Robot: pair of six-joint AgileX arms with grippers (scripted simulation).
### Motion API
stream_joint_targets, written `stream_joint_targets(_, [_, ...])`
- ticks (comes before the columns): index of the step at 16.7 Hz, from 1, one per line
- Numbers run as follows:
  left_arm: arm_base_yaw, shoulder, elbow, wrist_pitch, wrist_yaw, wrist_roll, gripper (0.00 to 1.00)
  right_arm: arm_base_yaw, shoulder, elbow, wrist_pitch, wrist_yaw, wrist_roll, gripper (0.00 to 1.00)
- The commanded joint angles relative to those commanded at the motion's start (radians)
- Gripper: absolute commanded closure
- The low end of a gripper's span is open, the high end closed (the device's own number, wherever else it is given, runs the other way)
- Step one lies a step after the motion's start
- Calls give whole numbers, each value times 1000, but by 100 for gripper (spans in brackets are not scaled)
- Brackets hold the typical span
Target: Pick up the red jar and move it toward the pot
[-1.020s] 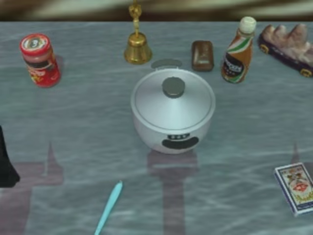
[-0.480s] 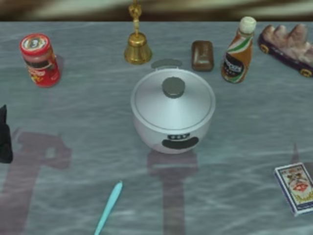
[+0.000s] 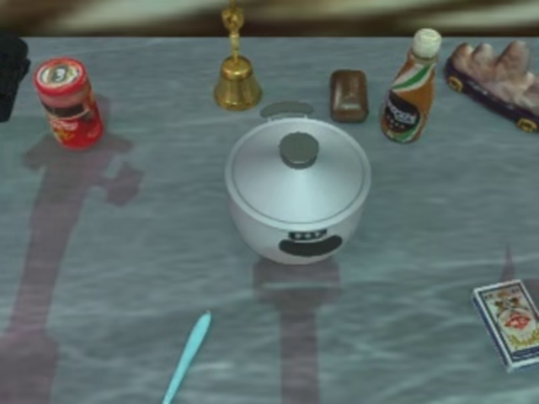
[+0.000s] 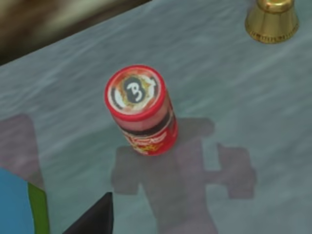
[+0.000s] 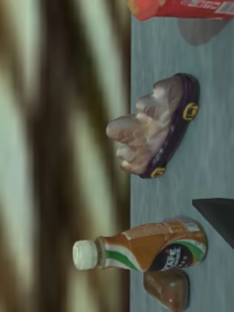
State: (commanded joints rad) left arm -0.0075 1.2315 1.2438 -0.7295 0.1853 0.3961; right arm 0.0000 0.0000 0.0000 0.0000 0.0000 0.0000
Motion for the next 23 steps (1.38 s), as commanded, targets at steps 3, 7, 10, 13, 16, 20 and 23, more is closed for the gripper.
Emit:
stream_joint_targets(3, [8, 308, 333, -159, 27, 105, 0, 0, 0, 0, 0, 0, 0, 0])
stream_joint_targets(7, [25, 705, 753, -358, 48, 238, 0, 0, 0, 0, 0, 0, 0, 0])
stream_joint_targets(10, [39, 973, 1028, -490, 53, 325, 0, 0, 0, 0, 0, 0, 0, 0])
stream_joint_targets(13, [53, 1196, 1249, -600, 53, 394, 0, 0, 0, 0, 0, 0, 0, 0])
stream_joint_targets(16, [65, 1355, 1404, -678, 51, 442, 0, 0, 0, 0, 0, 0, 0, 0])
stream_joint_targets(20, [71, 1437, 1482, -718, 48, 466, 0, 0, 0, 0, 0, 0, 0, 0])
stream_joint_targets(23, [71, 1437, 1482, -718, 48, 466, 0, 0, 0, 0, 0, 0, 0, 0])
